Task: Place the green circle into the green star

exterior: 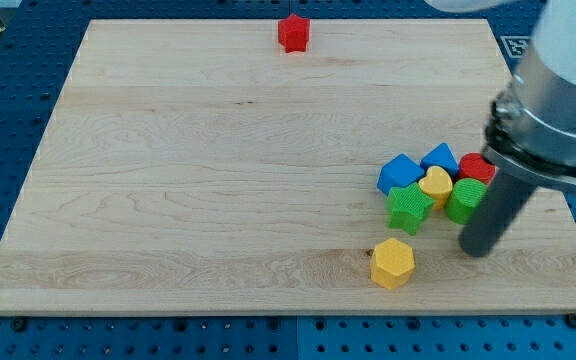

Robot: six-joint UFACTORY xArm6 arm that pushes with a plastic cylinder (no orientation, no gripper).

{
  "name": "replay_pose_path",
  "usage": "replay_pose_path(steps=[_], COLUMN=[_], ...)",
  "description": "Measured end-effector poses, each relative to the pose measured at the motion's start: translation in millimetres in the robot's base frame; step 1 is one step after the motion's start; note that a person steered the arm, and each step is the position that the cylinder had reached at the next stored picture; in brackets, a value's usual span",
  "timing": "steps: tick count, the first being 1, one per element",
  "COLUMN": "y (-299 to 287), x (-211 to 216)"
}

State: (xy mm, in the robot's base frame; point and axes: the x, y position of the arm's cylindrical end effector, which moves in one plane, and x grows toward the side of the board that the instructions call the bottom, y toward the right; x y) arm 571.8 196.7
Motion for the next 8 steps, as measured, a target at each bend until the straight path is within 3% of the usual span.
replay_pose_path(steps=[1,2,3,5,8], y=[47,55,37,8,2], x=[0,-33,-67,-94,-62])
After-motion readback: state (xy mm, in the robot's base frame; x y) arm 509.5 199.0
